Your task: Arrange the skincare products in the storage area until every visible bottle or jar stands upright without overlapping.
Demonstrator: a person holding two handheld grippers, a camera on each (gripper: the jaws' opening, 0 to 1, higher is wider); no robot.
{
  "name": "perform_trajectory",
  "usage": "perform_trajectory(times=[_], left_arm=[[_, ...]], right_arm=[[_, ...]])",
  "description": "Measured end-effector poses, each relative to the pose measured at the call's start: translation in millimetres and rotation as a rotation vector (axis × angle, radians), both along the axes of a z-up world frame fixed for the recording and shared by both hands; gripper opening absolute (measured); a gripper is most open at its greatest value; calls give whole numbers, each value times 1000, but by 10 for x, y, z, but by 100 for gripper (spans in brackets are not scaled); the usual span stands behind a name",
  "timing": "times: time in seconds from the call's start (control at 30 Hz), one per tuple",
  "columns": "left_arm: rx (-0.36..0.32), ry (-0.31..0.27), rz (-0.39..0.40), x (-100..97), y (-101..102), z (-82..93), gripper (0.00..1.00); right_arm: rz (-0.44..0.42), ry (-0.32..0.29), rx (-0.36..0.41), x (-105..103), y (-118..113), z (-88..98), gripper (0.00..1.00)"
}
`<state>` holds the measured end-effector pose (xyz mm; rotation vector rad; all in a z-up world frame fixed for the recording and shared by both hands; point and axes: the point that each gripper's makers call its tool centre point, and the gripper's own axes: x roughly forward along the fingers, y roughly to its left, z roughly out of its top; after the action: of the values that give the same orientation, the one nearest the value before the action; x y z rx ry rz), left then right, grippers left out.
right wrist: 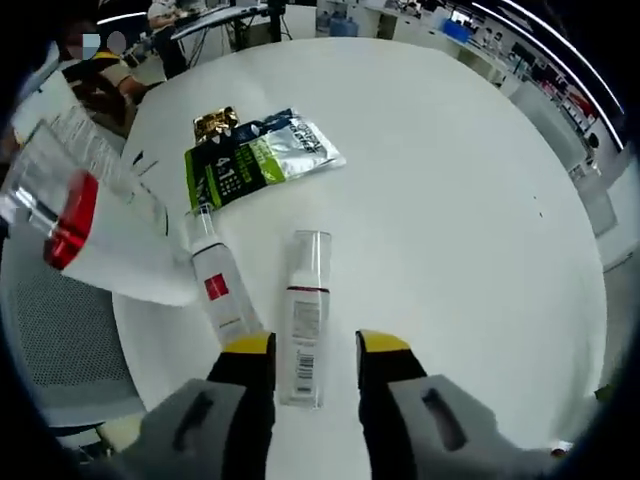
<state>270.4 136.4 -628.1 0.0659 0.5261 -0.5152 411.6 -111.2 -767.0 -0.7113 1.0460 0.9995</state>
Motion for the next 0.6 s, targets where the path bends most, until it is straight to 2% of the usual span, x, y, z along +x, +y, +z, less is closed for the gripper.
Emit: perform_trajectory(times=[0.1,0.3,0.43,0.53,0.6], left_arm=[[9,9,15,-23,-14,-19,93],[7,10,40,-28,-14,-11,93],[6,12,30,-19,-7,-10,93],[2,6,11,28,-40,-13,93],[-7,7,-8,46,-62,-15,93]], right_arm=[[1,26,-9,3,12,-54,26],[4,80,-42,1,0,-164,22],[-3,85,-38,0,0,-150,21],[-48,87,-21,-5,-10,-145,20],[-62,57,-13,9,-25,-130,20]])
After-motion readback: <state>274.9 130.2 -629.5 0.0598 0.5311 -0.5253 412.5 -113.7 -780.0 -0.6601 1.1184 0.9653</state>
